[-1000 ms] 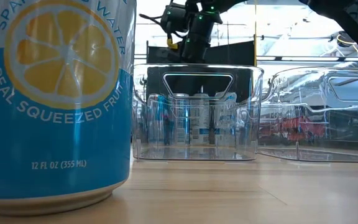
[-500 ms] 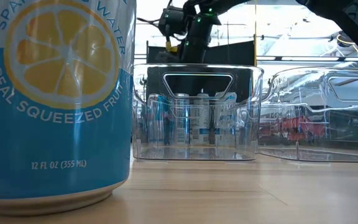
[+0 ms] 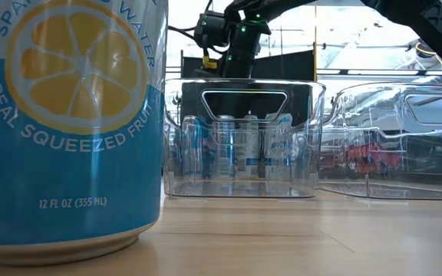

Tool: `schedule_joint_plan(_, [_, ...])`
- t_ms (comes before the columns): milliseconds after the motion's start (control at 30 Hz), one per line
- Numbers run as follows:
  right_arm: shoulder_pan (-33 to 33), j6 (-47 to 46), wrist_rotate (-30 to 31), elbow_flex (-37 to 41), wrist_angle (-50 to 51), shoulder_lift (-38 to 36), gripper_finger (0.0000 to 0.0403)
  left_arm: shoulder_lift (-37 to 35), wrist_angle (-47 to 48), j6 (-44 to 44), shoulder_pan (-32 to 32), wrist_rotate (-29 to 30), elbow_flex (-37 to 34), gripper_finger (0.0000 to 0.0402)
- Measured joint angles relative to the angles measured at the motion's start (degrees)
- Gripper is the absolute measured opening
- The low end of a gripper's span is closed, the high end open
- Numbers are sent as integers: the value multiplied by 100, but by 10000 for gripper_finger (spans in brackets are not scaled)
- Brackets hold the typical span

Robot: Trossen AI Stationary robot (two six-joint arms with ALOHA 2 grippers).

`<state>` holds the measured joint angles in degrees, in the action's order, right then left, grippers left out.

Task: Sort soda cans
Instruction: Put the top right blue soda can into the middle transparent bin

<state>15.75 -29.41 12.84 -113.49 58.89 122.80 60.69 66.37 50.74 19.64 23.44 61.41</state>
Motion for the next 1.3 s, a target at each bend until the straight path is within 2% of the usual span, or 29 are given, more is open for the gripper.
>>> schedule_joint_plan(500, [-13,150,35,-7,7,0,236,0,-2,4,0,0,0,393])
schedule_joint_plan(967, [-169,176,68,-9,230,-71,236,0,-2,7,0,31,0,393])
schedule_joint_plan(1300, [-354,162,374,-7,340,-313,236,0,0,2,0,146,0,393])
